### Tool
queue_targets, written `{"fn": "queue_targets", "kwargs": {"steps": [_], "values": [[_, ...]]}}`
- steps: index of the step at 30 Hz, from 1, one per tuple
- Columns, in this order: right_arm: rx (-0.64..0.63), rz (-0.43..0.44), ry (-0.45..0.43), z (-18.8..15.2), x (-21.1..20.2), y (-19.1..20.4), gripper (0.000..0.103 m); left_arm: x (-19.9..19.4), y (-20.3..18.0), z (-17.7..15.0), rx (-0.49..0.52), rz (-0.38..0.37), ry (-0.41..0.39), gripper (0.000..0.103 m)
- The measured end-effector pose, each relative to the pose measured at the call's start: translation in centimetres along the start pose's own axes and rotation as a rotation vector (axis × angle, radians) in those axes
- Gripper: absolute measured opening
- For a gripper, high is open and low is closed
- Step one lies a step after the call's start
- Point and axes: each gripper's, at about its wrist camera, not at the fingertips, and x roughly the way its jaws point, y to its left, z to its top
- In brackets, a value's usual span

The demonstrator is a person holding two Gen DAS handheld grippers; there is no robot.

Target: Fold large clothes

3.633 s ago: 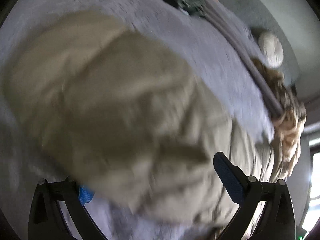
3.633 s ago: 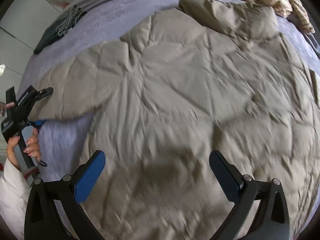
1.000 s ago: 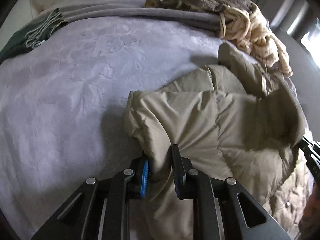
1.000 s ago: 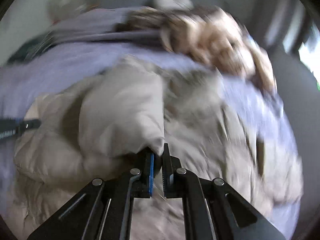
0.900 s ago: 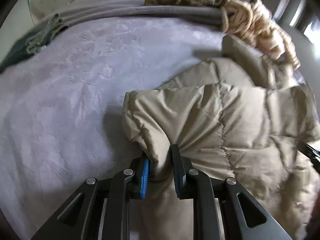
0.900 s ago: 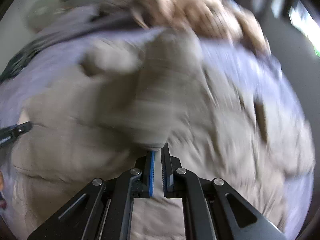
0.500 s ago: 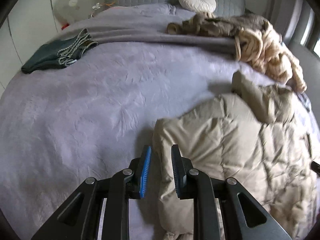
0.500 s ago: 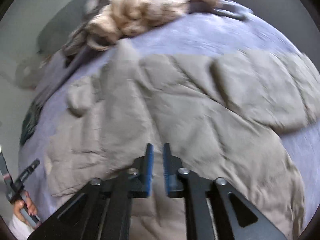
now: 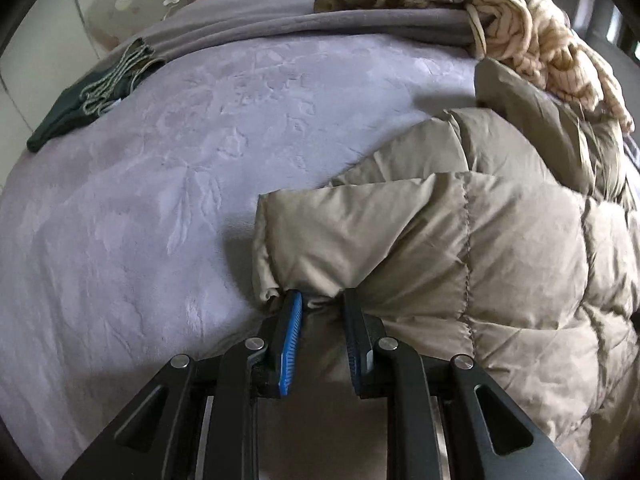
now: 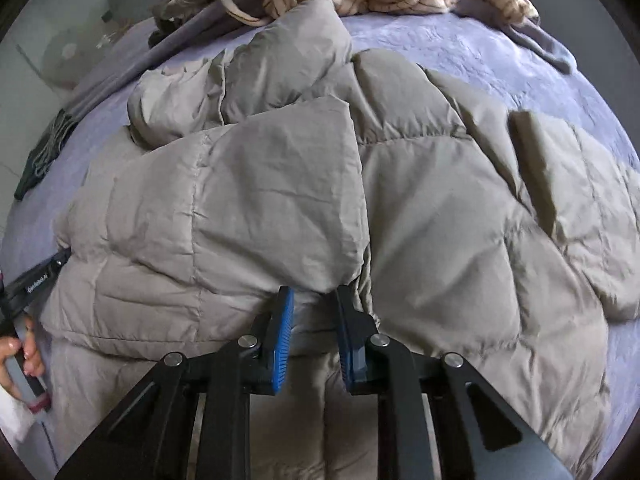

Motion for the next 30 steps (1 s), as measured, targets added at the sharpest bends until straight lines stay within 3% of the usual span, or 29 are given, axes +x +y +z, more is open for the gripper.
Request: {"fn": "queue_targets", "kwargs": {"steps": [2, 7, 15, 22, 23, 24, 25, 27, 30], "values": [[0.014, -0.001, -0.003, 0.1, -0.1, -0.3, 0.021, -0.4, -0.1, 0.0, 0.002, 0.006, 0.008, 0.023], [0.104, -0.021, -0.019, -0.6, -3.3, -3.0, 0.036, -3.9, 0.2, -0.1, -0.022, 0.072, -0.034, 0.023], [0.296, 0.100, 0.020, -6.3, -7.3, -8.9, 0.061, -8.6, -4.6, -3.7, 0.048, 0.002, 0.014, 0.023], [0.412, 0.137, 0.028, -8.3, -8.4, -13.5, 0.066, -10.4, -12.0, -5.8, 0.082, -0.100, 0.066, 0.025], [0.429, 0.147, 0.024, -8.6, -8.7, -14.4, 0.066, -10.6, -13.0, -6.0, 0.092, -0.107, 0.068, 0.060], [0.443, 0.149, 0.018, -8.9, -9.0, -15.3, 0.066, -10.9, -14.1, -6.0, 0.102, -0.099, 0.066, 0.087], [0.453, 0.146, 0.011, -9.0, -9.4, -16.1, 0.066, -11.3, -14.9, -6.1, 0.101, -0.084, 0.044, 0.102], [0.474, 0.141, -0.005, -9.3, -10.1, -18.0, 0.066, -12.4, -17.0, -6.1, 0.139, -0.089, -0.001, 0.102], [0.522, 0.138, -0.026, -9.6, -10.6, -20.8, 0.074, -12.8, -19.6, -6.1, 0.165, -0.110, 0.013, 0.102]]}}
